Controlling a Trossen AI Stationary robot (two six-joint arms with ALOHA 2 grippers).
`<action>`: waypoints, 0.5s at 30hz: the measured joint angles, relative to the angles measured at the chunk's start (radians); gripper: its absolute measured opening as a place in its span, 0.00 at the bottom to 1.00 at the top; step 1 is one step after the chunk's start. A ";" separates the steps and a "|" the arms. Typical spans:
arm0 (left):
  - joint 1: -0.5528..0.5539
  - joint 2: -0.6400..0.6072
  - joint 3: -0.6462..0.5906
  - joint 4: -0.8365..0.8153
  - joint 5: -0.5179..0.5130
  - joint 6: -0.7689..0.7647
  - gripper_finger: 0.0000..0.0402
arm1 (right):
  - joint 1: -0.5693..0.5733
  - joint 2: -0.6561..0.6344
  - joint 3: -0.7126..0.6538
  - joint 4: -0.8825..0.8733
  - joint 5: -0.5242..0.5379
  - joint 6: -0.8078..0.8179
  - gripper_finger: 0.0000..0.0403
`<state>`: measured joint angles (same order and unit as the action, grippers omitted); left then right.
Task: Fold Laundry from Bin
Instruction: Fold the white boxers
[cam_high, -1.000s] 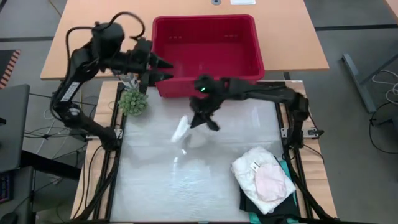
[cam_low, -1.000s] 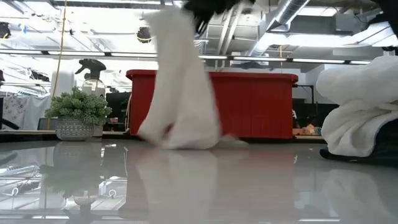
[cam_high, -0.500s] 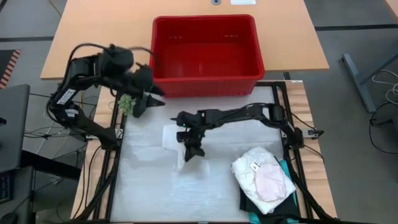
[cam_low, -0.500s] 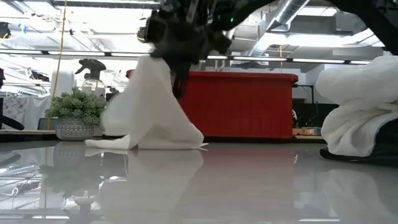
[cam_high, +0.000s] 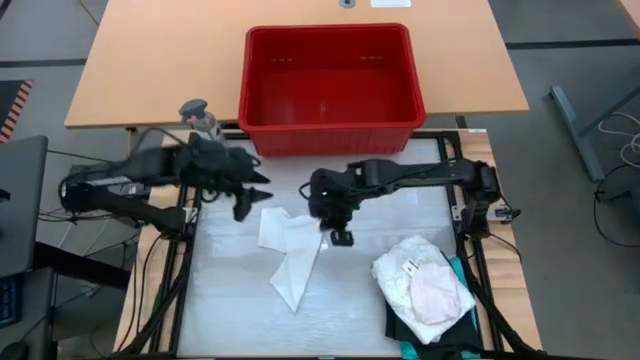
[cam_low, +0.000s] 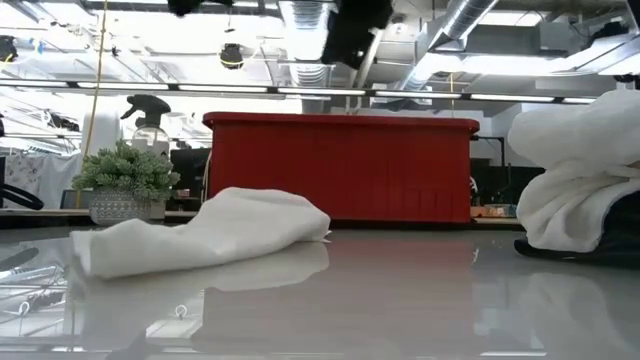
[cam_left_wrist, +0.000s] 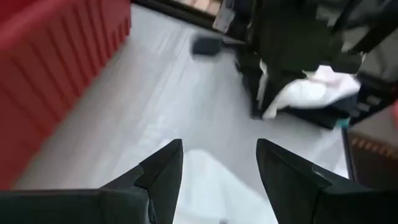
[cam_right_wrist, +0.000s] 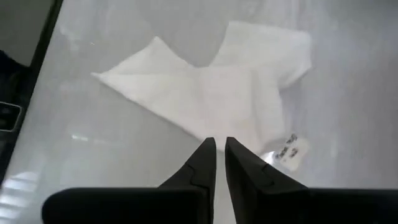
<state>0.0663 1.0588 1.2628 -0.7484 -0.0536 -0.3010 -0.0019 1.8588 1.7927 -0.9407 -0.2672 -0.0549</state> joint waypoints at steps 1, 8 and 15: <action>0.005 -0.024 -0.085 0.086 0.011 -0.023 0.48 | 0.004 -0.011 0.000 -0.006 0.053 -0.029 0.15; 0.016 -0.045 -0.457 0.309 -0.073 -0.225 0.48 | -0.026 0.003 -0.001 0.112 0.036 -0.134 0.15; 0.024 -0.044 -0.659 0.361 -0.083 -0.463 0.48 | -0.057 0.124 -0.002 0.246 -0.073 -0.227 0.19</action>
<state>0.0906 1.0145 0.6037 -0.3878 -0.1364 -0.7635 -0.0593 1.9824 1.7906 -0.6944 -0.3403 -0.2815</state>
